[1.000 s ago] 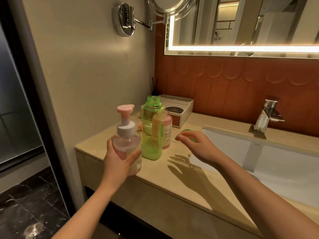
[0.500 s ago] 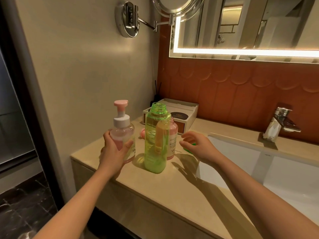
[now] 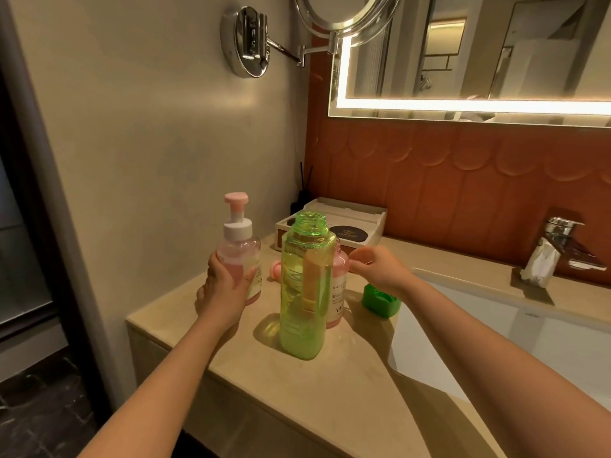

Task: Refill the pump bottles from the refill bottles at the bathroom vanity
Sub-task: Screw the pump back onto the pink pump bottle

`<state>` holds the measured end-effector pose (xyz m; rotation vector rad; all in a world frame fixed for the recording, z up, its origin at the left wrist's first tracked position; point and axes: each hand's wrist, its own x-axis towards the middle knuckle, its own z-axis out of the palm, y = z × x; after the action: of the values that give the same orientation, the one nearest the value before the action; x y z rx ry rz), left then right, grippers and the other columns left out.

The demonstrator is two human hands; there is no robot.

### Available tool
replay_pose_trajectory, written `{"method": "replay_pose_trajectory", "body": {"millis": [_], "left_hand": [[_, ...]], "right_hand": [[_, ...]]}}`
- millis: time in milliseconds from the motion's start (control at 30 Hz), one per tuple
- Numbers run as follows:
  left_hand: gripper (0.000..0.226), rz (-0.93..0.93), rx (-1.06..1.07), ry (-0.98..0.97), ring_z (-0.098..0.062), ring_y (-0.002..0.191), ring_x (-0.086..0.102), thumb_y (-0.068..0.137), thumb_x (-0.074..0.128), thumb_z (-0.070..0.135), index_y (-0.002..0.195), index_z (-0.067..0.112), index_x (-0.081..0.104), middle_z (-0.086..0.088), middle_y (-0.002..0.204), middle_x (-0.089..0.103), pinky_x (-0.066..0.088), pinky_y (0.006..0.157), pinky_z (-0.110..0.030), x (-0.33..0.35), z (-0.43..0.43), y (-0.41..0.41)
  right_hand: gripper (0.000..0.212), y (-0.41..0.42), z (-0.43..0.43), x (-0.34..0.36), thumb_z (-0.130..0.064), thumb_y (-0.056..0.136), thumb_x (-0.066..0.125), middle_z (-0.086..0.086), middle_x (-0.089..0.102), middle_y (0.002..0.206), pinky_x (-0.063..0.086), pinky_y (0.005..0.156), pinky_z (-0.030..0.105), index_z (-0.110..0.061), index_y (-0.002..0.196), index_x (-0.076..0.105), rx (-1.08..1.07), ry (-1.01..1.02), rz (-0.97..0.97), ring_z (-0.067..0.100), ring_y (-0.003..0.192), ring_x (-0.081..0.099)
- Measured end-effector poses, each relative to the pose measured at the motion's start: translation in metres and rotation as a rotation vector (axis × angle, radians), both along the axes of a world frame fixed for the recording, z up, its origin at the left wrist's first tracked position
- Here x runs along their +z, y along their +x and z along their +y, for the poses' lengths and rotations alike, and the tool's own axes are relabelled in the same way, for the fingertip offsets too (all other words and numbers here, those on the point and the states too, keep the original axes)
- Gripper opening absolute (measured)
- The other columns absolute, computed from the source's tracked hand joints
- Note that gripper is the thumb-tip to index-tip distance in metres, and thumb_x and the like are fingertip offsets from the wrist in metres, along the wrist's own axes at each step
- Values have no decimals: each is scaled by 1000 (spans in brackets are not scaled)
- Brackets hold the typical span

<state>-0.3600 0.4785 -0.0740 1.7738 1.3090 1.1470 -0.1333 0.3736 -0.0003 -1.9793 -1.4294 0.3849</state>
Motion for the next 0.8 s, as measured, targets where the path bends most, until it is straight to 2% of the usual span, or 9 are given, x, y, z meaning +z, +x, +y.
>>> {"method": "replay_pose_trajectory", "body": {"millis": [100,267,400,467,533,633,700,767,800], "left_hand": [[78,59,133,90,-35,134,34,88,49,53,146,19,8,-10,150,31,26,109,-50,-6,-4,7],[69,-128,170,188,-30,135,33,89,42,55,145,24,16,-6,150,29,29,108,-55,-9,-5,0],[64,-207,187,229,-24,131,38,88,41,53,141,20,25,-4,145,36,33,105,-50,-9,-5,0],[64,-219,188,254,-24,129,40,89,41,59,139,21,28,-4,142,39,36,103,-49,-11,-1,2],[66,-227,183,287,-23,126,41,85,39,64,135,21,31,-4,139,41,37,101,-47,-13,2,3],[69,-259,185,294,-22,125,40,78,35,68,132,24,33,-3,136,42,35,104,-51,-16,6,4],[66,-263,181,293,-21,125,40,79,35,69,131,28,32,-1,136,41,35,104,-54,-16,8,4],[63,-247,171,300,-21,125,40,80,36,68,130,30,31,-1,135,41,35,103,-55,-17,9,4],[63,-239,167,300,-21,125,39,80,36,67,131,30,31,0,135,41,35,103,-55,-17,8,4]], "right_hand": [[27,4,12,3,-29,90,57,4,66,102,51,80,30,-10,108,65,12,-44,30,16,91,59],[21,5,36,11,-22,89,59,6,65,89,47,69,28,-8,103,66,53,-146,30,14,76,56],[19,0,60,11,-14,84,64,9,64,90,52,70,29,-2,99,63,143,-248,12,23,87,60],[17,-6,70,12,-13,87,61,7,62,91,52,82,32,-4,101,62,206,-274,43,23,89,59],[15,-11,75,14,-10,94,49,-2,54,86,45,78,23,-6,105,59,238,-307,107,10,76,50],[33,-9,86,13,-10,98,38,-4,48,93,41,69,18,3,126,47,213,-346,109,3,67,38],[23,-2,96,4,-7,98,35,-5,45,81,43,76,23,0,107,55,165,-344,188,8,66,38],[30,3,105,-8,-5,99,30,-4,40,76,34,102,31,-13,75,47,67,-220,214,15,76,42],[33,3,108,-12,-7,100,29,-3,39,77,29,108,34,-15,70,42,34,-170,185,19,88,42]]}}
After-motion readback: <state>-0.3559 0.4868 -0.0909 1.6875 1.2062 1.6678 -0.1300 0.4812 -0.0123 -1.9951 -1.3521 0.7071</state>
